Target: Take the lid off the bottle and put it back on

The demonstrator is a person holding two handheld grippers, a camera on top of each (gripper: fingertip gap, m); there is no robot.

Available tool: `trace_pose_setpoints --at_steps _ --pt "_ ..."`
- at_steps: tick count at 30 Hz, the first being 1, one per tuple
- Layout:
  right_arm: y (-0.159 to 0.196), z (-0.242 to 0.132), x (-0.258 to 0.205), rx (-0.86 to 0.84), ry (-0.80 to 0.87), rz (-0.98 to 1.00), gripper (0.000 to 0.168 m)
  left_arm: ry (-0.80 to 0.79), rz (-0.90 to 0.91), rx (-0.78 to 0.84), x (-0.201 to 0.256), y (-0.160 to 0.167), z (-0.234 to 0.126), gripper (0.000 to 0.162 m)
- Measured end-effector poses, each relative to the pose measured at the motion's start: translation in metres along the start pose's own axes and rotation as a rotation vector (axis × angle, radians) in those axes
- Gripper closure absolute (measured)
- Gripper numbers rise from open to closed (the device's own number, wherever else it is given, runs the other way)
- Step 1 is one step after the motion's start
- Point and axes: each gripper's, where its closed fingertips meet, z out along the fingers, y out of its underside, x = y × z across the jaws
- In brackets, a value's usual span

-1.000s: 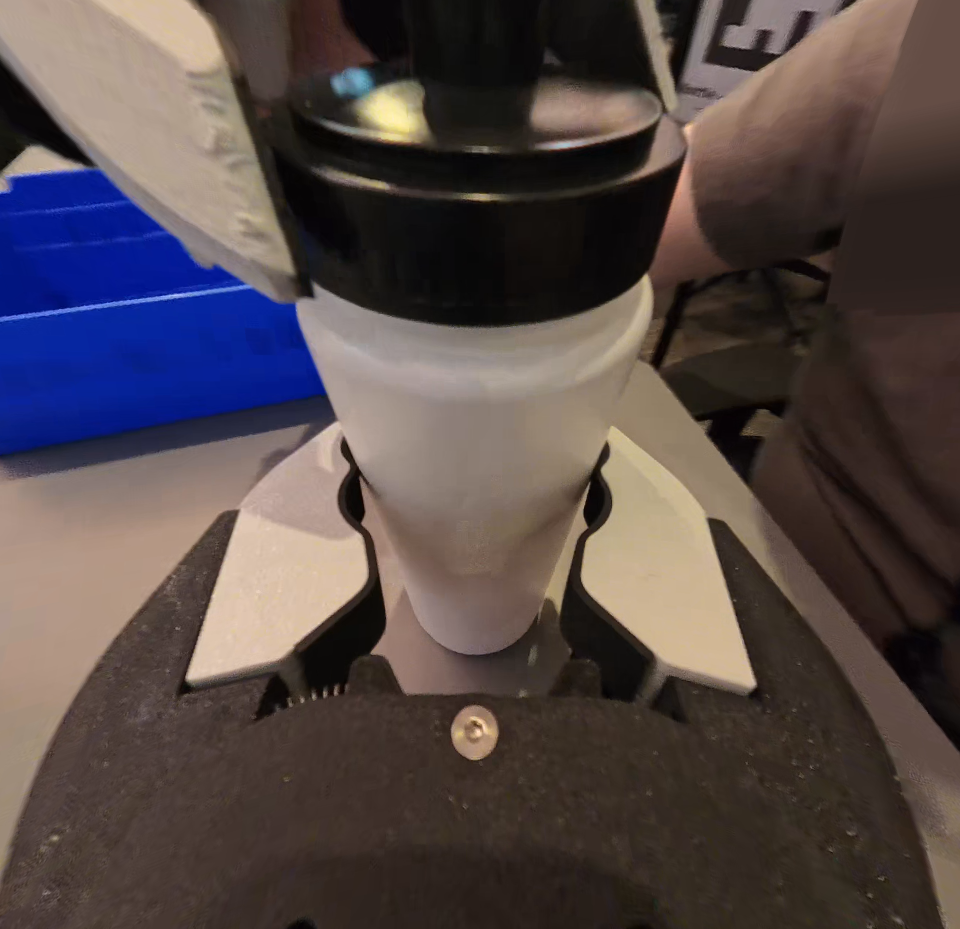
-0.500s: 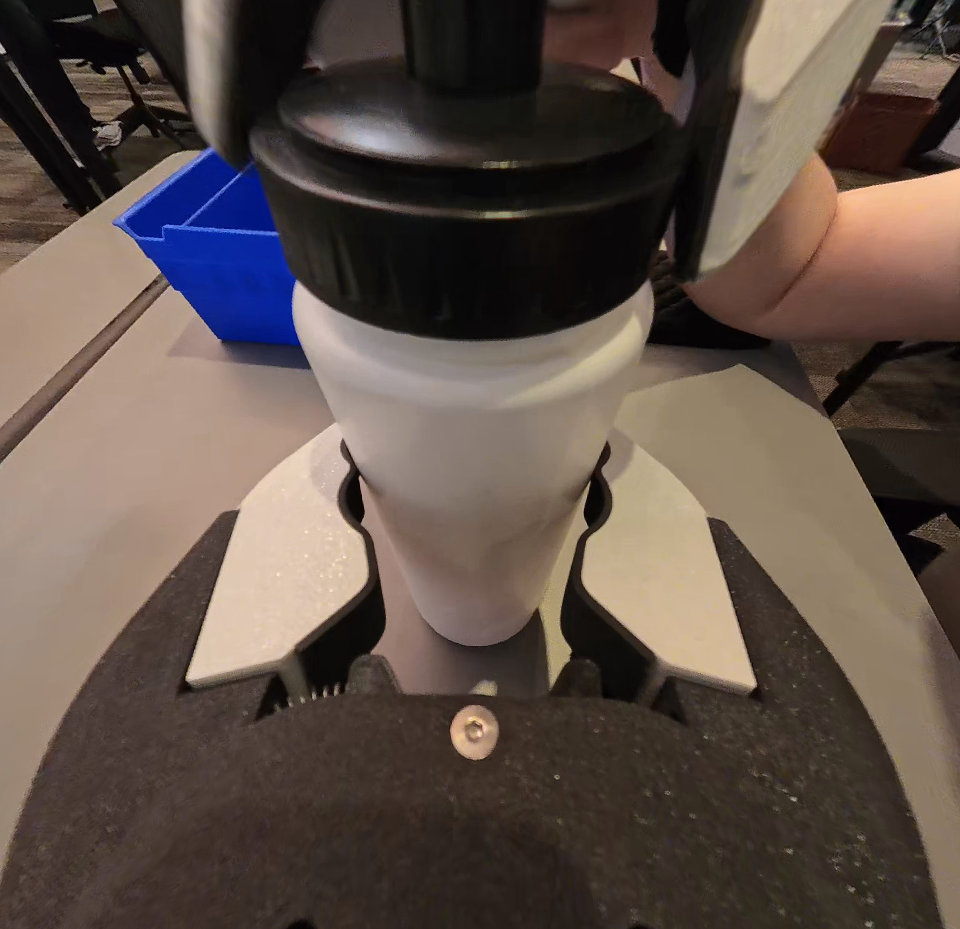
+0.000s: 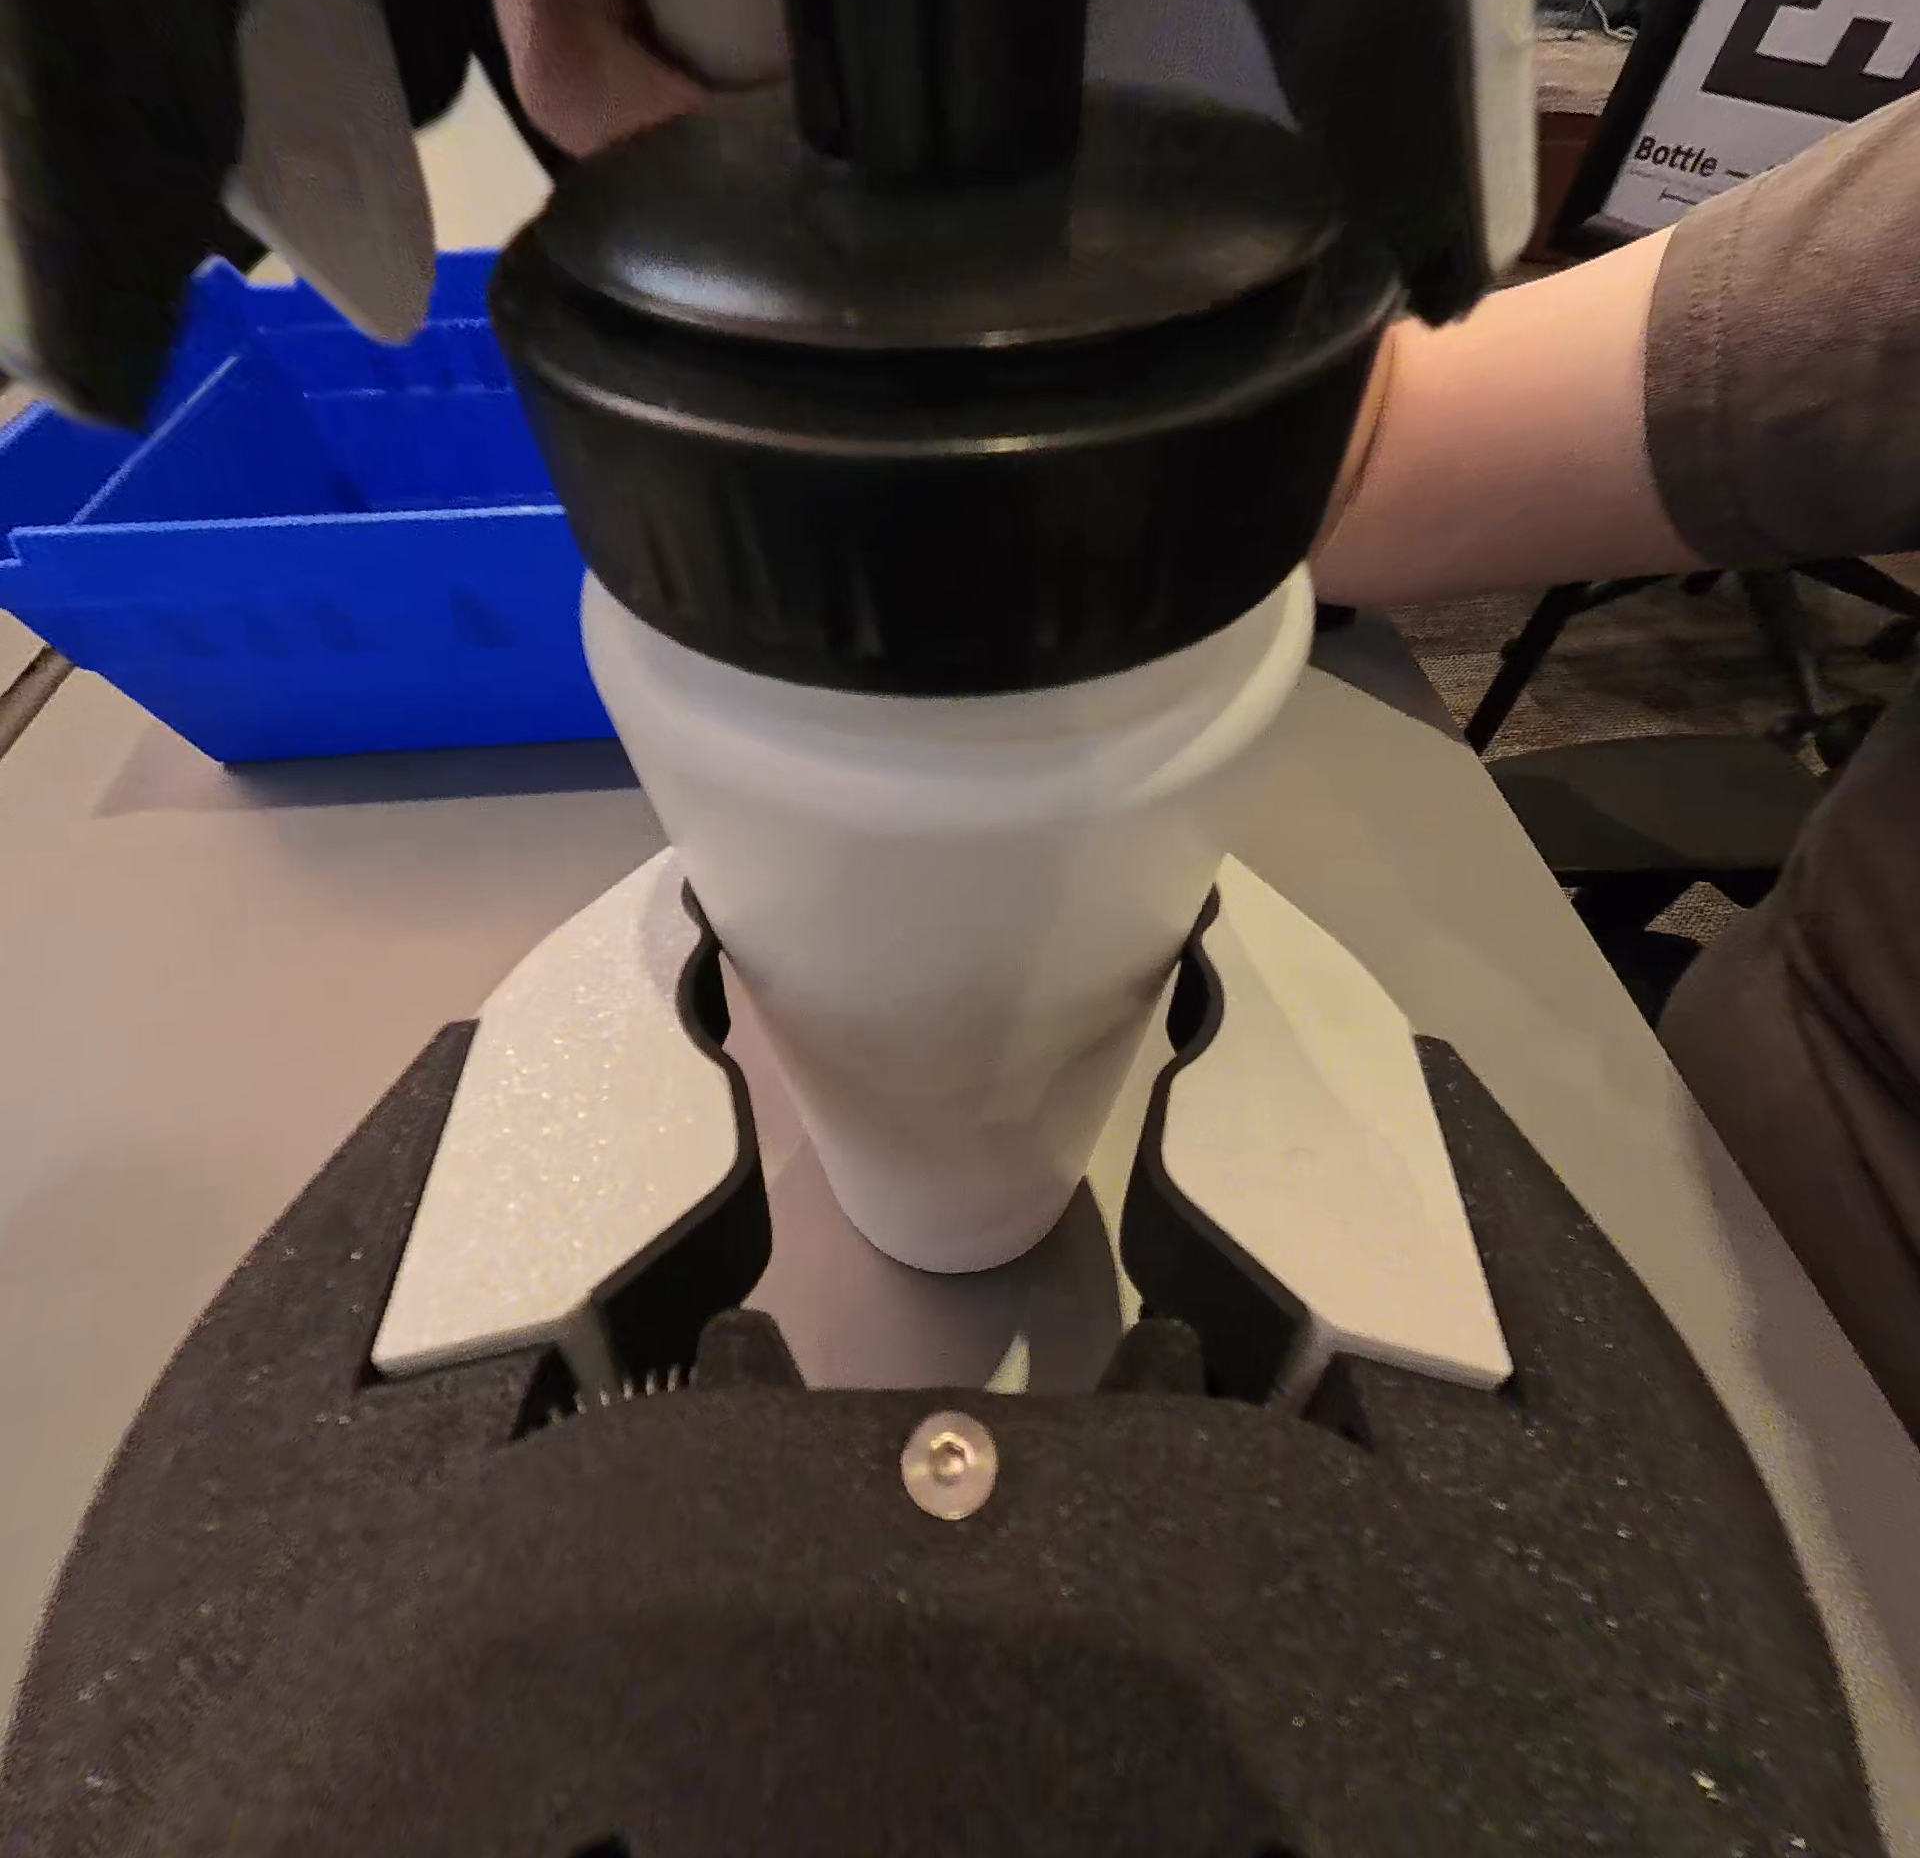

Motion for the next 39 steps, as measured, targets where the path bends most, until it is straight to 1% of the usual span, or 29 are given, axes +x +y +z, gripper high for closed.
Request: trace_pose_setpoints --at_steps 2,4,6,9,12,14,16,19,21,24,25,27,28,30,33,35,36,38,39 --pt "0.002 0.004 -0.002 -0.072 0.049 0.013 0.078 -0.001 0.0 0.002 0.0 0.0 0.0 0.077" --pt "0.009 0.01 -0.009 -0.15 0.05 -0.005 0.088 0.001 -0.001 0.002 0.0 0.0 0.0 0.077" --pt "0.01 0.012 -0.012 -0.158 0.032 -0.046 0.09 0.007 0.012 -0.002 0.002 0.0 -0.001 0.077" --pt "0.008 0.01 -0.023 -0.082 -0.099 -0.091 0.089 0.04 0.027 -0.002 0.009 0.0 0.0 0.078" --pt "0.003 0.007 -0.037 0.098 -0.299 -0.109 0.089 0.091 0.044 -0.002 0.02 -0.001 0.003 0.077" --pt "0.001 0.005 -0.033 0.177 -0.337 -0.091 0.09 0.075 0.027 -0.013 0.017 -0.001 0.003 0.077" --pt "0.003 0.004 -0.026 0.153 -0.299 -0.072 0.09 0.068 0.005 -0.005 0.014 -0.001 0.002 0.077" --pt "0.001 0.001 -0.016 0.069 -0.136 -0.117 0.078 0.048 0.014 -0.011 0.011 0.0 0.002 0.078" --pt "0.004 0.002 -0.017 -0.014 -0.064 -0.126 0.078 0.043 0.016 -0.016 0.011 0.0 0.002 0.078" --pt "0.021 0.012 -0.017 -0.21 0.017 -0.11 0.079 0.041 0.012 -0.013 0.01 0.0 0.002 0.078" --pt "0.024 0.014 -0.017 -0.247 0.024 -0.109 0.084 0.036 0.01 -0.016 0.009 0.0 0.002 0.077" --pt "0.024 0.015 -0.018 -0.261 0.024 -0.108 0.085 0.039 0.018 -0.021 0.01 0.001 0.0 0.078" --pt "0.024 0.015 -0.02 -0.253 0.006 -0.122 0.085 0.039 0.022 -0.021 0.01 0.0 0.001 0.078" --pt "0.022 0.014 -0.028 -0.196 -0.083 -0.155 0.085 0.064 0.03 -0.018 0.016 0.0 0.002 0.078" --pt "0.014 0.01 -0.043 -0.02 -0.269 -0.188 0.088 0.111 0.045 -0.012 0.026 -0.001 0.004 0.077" --pt "0.009 0.008 -0.044 0.1 -0.338 -0.19 0.088 0.11 0.039 -0.014 0.026 -0.001 0.004 0.077" --pt "0.008 0.007 -0.043 0.128 -0.362 -0.163 0.088 0.111 0.031 -0.01 0.025 -0.002 0.004 0.077" --pt "0.011 0.009 -0.039 0.088 -0.365 -0.087 0.088 0.109 0.019 -0.004 0.024 -0.002 0.003 0.077" --pt "0.013 0.01 -0.035 0.049 -0.328 -0.064 0.085 0.097 0.017 -0.007 0.021 -0.002 0.003 0.077"
